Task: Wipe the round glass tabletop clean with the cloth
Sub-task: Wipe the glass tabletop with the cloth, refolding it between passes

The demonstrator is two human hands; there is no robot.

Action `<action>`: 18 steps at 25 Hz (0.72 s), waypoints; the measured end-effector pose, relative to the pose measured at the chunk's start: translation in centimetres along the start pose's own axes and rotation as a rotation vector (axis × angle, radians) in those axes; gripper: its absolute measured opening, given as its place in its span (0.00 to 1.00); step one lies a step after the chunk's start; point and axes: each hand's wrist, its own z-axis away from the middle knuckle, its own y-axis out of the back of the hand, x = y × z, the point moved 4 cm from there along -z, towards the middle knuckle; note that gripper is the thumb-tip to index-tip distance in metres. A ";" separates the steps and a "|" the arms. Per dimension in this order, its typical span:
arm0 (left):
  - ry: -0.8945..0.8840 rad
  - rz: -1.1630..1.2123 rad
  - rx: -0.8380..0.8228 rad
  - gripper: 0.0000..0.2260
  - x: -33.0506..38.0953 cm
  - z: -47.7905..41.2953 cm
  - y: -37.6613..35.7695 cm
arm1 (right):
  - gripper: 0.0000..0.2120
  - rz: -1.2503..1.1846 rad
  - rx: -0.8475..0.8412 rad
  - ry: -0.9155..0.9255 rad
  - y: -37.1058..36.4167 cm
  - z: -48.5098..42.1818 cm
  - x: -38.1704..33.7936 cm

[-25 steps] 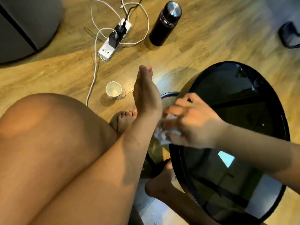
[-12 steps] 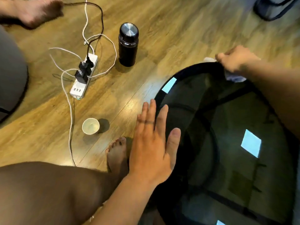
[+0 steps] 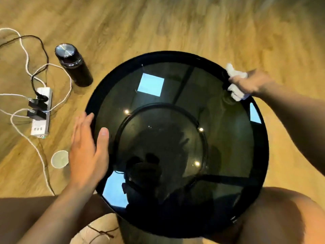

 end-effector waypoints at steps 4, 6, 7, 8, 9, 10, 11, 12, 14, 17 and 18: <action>0.010 0.038 0.070 0.24 -0.1 -0.1 0.0 | 0.23 -0.043 0.007 -0.142 0.0 7.3 8.3; 0.022 0.030 0.087 0.25 -0.5 -0.3 0.0 | 0.17 -0.073 -0.027 -0.197 -0.6 12.2 11.1; 0.022 0.027 0.092 0.25 -0.6 -0.3 -0.1 | 0.15 -0.101 -0.038 -0.219 -1.0 14.9 12.0; 0.021 0.024 0.095 0.26 -0.5 -0.2 -0.1 | 0.16 -0.132 -0.041 -0.246 -1.5 17.7 12.7; 0.023 0.026 0.099 0.26 -0.5 -0.2 -0.2 | 0.18 -0.164 -0.047 -0.272 -2.1 20.2 13.1; 0.021 0.028 0.102 0.26 -0.4 -0.2 -0.2 | 0.20 -0.187 -0.063 -0.293 -2.8 22.6 13.3; 0.010 0.022 0.101 0.27 -0.4 0.0 -0.2 | 0.22 -0.209 -0.091 -0.297 -3.9 25.5 13.3; -0.010 0.006 0.097 0.27 -0.4 0.1 -0.2 | 0.22 -0.227 -0.140 -0.274 -5.2 28.5 12.9; -0.065 -0.060 0.086 0.26 -0.1 0.3 -0.1 | 0.16 -0.249 -0.277 -0.166 -8.9 34.4 10.9; -0.123 -0.192 0.008 0.24 0.5 2.4 -0.4 | 0.14 -0.264 -0.308 -0.072 -10.7 38.0 9.8; -0.151 -0.232 -0.039 0.24 0.9 3.8 -0.7 | 0.16 -0.271 -0.241 -0.128 -10.0 37.0 10.8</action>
